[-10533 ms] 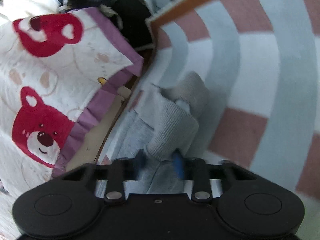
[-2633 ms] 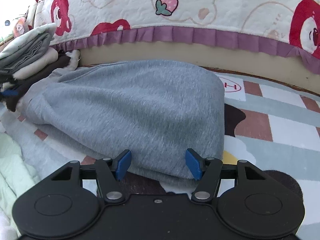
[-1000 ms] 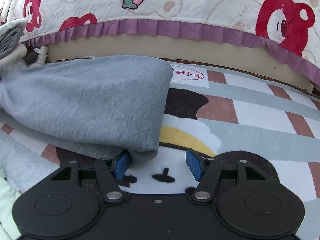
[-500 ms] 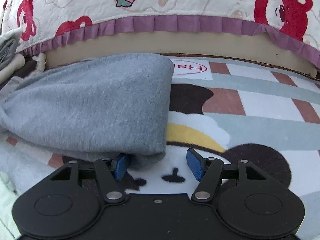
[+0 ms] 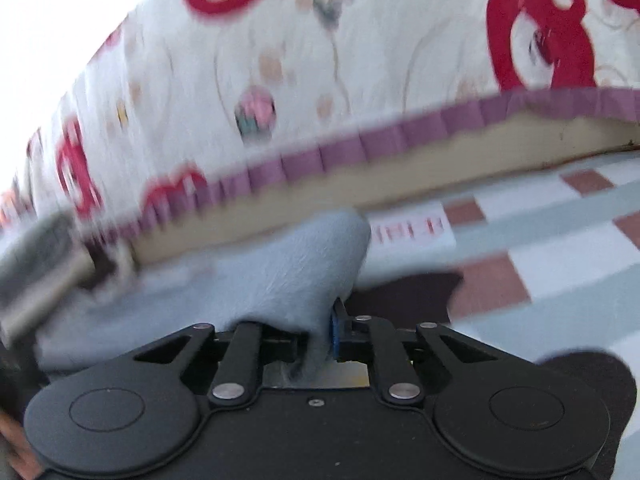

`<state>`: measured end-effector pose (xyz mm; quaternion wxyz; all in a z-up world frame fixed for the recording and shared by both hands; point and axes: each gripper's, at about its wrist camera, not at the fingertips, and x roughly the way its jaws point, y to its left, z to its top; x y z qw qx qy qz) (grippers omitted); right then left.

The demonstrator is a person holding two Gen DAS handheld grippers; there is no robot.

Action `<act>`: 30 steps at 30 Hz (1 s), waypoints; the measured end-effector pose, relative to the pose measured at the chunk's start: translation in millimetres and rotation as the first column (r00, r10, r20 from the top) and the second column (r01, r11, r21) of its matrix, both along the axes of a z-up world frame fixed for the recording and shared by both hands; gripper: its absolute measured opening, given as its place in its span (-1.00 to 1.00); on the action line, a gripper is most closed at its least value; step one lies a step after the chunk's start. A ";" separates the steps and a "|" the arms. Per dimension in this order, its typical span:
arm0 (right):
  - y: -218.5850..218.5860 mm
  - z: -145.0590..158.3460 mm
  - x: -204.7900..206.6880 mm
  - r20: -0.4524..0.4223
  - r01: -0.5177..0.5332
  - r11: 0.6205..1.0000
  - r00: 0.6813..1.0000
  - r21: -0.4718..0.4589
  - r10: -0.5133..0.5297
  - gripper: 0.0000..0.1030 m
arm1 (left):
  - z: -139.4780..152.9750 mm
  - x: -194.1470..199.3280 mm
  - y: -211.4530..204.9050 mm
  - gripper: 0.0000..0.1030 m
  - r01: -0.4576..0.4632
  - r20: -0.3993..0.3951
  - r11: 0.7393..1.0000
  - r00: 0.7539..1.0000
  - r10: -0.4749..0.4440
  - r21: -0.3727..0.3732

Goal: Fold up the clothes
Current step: 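Grasp the grey bundle with the left gripper while the right gripper presses the sweatshirt, then grasp the grey sweatshirt edge with the right gripper and fold it over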

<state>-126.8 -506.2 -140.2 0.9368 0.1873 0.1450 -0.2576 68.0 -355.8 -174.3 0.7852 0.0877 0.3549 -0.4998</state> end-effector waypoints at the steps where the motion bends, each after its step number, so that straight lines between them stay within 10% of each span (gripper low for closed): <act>1: 1.3 6.4 -1.0 0.029 -0.001 1.000 1.000 -0.008 0.001 -0.74 | 3.2 -1.1 -2.5 -0.11 0.009 -0.011 1.000 1.000 -0.009 -0.006; 8: 9.3 56.5 -19.1 0.174 0.009 0.996 0.985 -0.094 0.008 -0.75 | 25.4 -16.1 -20.8 -0.27 0.105 -0.179 0.990 0.976 -0.121 -0.096; 14: 6.4 90.8 -95.4 0.183 0.092 0.990 0.981 -0.105 -0.071 -0.75 | 39.1 -82.5 -46.5 -0.33 0.352 -0.278 0.927 0.884 -0.375 -0.132; 20: -12.2 66.0 -146.6 -0.003 0.155 0.986 0.988 -0.058 -0.155 -0.75 | 60.4 -99.0 -47.4 -0.22 0.305 -0.063 0.941 0.946 -0.317 -0.146; 23: -14.8 44.9 -160.5 -0.019 0.198 0.980 0.980 0.014 -0.198 -0.75 | 42.1 -80.9 -69.2 -0.19 0.291 -0.136 0.956 0.947 -0.292 -0.026; 28: -16.0 39.3 -164.1 0.013 0.185 0.983 0.983 0.014 -0.185 -0.74 | 7.1 -69.2 -110.3 -0.18 0.406 -0.181 0.879 0.912 -0.369 0.252; 30: -12.8 37.5 -165.2 0.012 0.175 0.984 0.984 0.001 -0.175 -0.74 | 8.1 -67.7 -116.6 -0.68 0.380 -0.049 0.876 0.922 -0.384 0.298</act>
